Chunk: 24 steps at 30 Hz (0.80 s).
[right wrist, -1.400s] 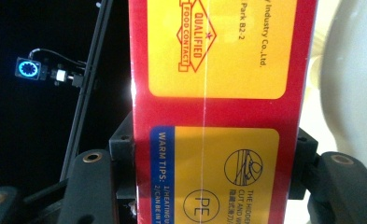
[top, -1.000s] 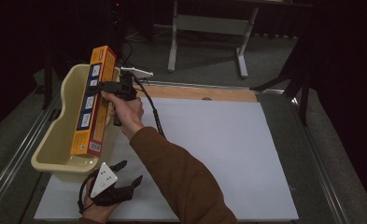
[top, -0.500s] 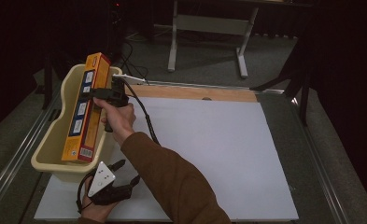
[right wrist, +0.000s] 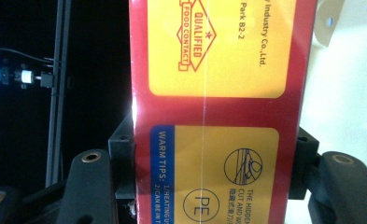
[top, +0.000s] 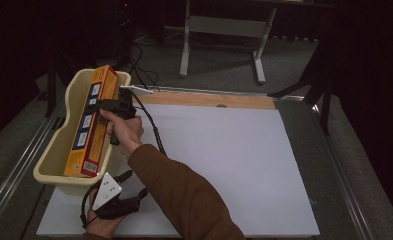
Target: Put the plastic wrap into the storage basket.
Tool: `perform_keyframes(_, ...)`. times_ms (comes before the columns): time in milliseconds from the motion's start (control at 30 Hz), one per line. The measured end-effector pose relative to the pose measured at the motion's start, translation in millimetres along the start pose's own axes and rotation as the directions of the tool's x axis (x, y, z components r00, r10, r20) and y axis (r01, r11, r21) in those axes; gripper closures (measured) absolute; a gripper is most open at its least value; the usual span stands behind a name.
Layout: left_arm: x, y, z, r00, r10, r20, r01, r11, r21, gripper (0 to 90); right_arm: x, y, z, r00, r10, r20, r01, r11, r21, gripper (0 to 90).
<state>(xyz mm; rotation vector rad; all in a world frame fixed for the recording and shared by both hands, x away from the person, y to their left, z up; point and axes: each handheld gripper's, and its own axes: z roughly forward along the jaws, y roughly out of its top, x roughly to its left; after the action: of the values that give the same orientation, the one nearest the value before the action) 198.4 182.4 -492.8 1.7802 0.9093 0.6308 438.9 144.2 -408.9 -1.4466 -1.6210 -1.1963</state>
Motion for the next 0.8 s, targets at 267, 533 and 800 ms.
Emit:
perform_keyframes(267,0.5,-0.1,-0.5,1.0,-0.009,-0.003,0.009,0.9999,-0.009,27.1,-7.0,-2.0,3.6,0.9979,0.046,0.045,-0.045,0.999,-0.014,38.5)
perform_keyframes(533,0.4,-0.1,-0.8,0.9999,-0.008,-0.007,0.008,0.9999,-0.011,27.1,-8.2,-4.5,7.8,0.9954,0.003,0.096,0.0,0.999,-0.033,34.0)
perform_keyframes(800,-0.2,0.0,0.7,1.0,-0.002,-0.007,0.002,1.0,-0.003,27.1,6.2,-2.4,-8.8,0.991,-0.036,0.129,0.04,0.999,-0.028,33.9)
